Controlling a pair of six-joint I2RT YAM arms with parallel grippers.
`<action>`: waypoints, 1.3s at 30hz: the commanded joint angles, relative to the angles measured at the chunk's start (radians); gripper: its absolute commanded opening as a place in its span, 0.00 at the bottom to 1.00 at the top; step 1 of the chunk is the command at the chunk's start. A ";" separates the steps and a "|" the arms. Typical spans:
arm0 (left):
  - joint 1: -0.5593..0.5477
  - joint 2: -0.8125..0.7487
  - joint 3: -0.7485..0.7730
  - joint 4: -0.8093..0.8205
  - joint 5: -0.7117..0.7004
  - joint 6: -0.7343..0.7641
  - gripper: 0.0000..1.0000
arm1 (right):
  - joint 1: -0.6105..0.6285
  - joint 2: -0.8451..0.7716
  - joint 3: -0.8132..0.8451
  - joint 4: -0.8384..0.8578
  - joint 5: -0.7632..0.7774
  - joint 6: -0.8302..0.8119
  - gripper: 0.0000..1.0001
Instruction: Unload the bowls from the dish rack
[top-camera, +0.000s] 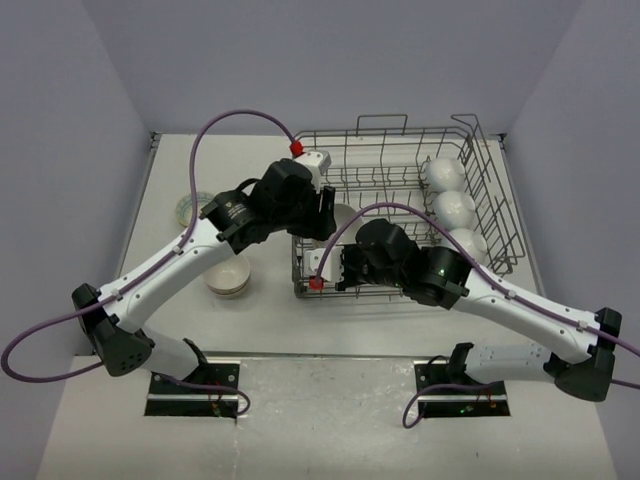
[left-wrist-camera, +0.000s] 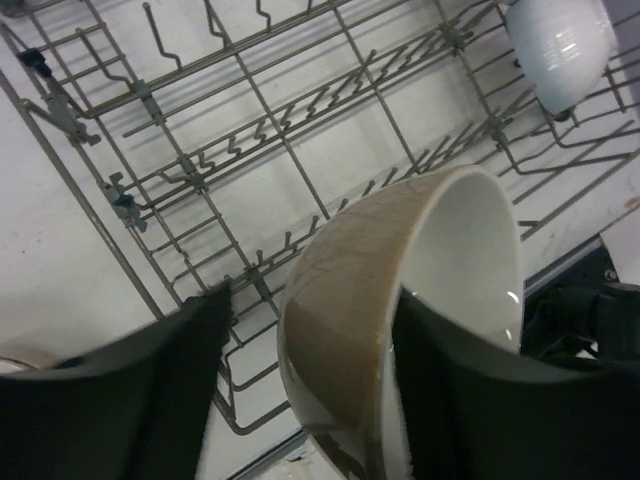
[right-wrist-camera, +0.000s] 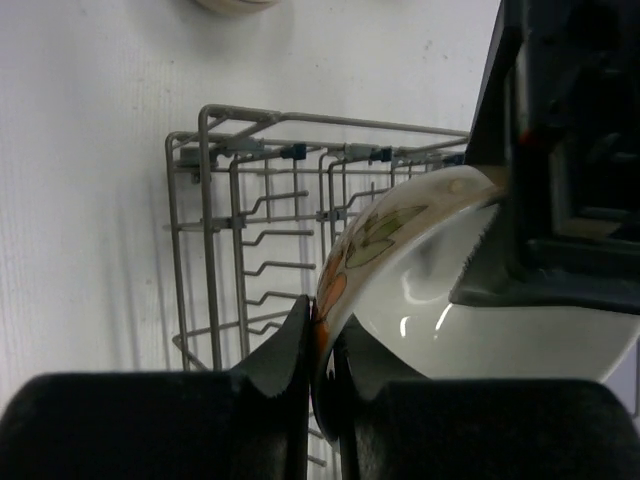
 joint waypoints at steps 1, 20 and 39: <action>-0.004 0.011 -0.025 -0.026 -0.104 -0.005 0.50 | 0.018 -0.005 0.081 0.072 0.062 -0.036 0.00; 0.069 -0.153 -0.082 -0.084 -0.436 -0.153 0.00 | 0.026 0.032 0.023 0.230 0.160 0.028 0.99; 0.675 -0.571 -0.696 0.031 -0.200 -0.210 0.00 | 0.017 -0.212 -0.084 0.279 0.217 0.203 0.99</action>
